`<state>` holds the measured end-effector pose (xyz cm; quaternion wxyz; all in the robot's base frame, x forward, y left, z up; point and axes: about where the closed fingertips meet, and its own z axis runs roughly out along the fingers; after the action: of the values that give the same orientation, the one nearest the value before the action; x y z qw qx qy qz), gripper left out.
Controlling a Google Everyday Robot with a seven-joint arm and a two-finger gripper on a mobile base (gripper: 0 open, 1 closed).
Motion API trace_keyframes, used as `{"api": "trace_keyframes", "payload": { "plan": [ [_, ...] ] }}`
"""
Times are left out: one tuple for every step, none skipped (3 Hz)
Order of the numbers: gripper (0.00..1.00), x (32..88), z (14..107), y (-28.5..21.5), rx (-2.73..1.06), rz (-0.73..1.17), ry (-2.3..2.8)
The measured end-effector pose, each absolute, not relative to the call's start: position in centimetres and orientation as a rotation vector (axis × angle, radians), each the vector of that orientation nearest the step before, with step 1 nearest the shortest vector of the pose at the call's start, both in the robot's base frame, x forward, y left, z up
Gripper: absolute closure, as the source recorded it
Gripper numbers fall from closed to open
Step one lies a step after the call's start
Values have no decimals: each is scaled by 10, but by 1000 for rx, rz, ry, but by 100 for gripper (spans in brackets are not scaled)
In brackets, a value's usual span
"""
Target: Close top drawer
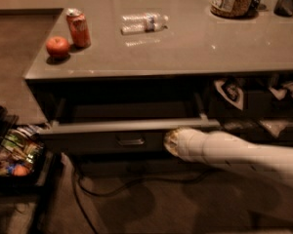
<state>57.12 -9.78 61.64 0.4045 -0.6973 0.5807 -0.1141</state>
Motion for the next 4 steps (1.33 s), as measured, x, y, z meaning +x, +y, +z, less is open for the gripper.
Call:
{"api": "trace_keyframes", "payload": {
  "plan": [
    [100, 602, 617, -103, -1750, -340, 1442],
    [100, 611, 617, -105, -1743, -359, 1437],
    [100, 649, 627, -119, -1706, -460, 1420],
    [100, 670, 634, -130, -1681, -531, 1406]
  ]
}}
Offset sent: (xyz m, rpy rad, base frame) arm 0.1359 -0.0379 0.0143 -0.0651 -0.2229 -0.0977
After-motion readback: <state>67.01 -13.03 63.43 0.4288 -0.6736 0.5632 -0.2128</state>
